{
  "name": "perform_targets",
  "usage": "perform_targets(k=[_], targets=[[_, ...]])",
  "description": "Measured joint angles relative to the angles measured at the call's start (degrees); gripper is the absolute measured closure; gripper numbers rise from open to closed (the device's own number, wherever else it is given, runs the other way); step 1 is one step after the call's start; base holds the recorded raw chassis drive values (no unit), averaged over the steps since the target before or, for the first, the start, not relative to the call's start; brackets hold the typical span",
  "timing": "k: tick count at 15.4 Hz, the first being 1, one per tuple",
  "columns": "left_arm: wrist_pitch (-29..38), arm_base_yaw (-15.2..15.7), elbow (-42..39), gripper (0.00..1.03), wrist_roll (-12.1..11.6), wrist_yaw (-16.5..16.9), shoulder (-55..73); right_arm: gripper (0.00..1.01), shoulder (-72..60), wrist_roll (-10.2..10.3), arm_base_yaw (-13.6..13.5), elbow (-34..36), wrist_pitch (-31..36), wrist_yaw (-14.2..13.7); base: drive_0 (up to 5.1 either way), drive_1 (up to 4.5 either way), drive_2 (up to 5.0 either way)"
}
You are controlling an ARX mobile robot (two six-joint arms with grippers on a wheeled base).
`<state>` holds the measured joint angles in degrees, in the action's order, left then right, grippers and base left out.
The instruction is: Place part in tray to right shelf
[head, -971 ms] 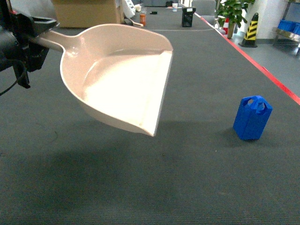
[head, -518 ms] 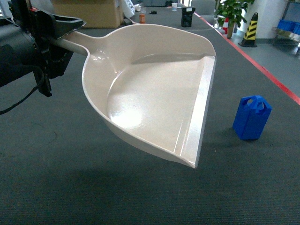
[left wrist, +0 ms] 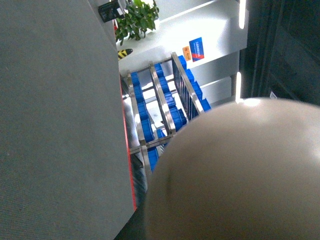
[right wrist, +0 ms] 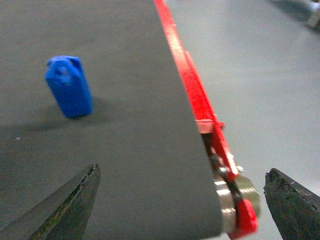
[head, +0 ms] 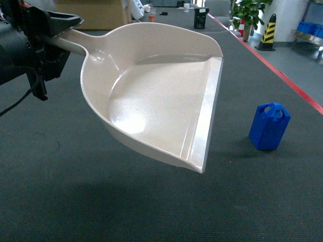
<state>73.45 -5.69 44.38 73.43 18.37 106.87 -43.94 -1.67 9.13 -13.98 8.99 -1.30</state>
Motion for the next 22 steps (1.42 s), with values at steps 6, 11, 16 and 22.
perform_targets(k=[6,11,16,22], targets=[[-0.09,-0.09,0.0,0.87,0.0,0.02,0.0,0.03,-48.04,0.9,-12.59,-28.81,10.93,2.45,0.0,0.0,0.0],[-0.11,-0.09,0.0,0.87,0.0,-0.04,0.0,0.03,-65.66,3.96,-14.86,-48.04,3.82,0.85,0.0,0.0,0.0],[-0.09,-0.09,0.0,0.87,0.02,-0.09,0.0,0.4,-74.12,6.64,-15.89,-51.15,4.22,-0.9,0.0,0.0,0.0],[-0.11,-0.09,0.0,0.87,0.0,-0.07,0.0,0.55,-47.56,10.86,-23.8,-45.81,6.08,6.01,0.0,0.0,0.0]])
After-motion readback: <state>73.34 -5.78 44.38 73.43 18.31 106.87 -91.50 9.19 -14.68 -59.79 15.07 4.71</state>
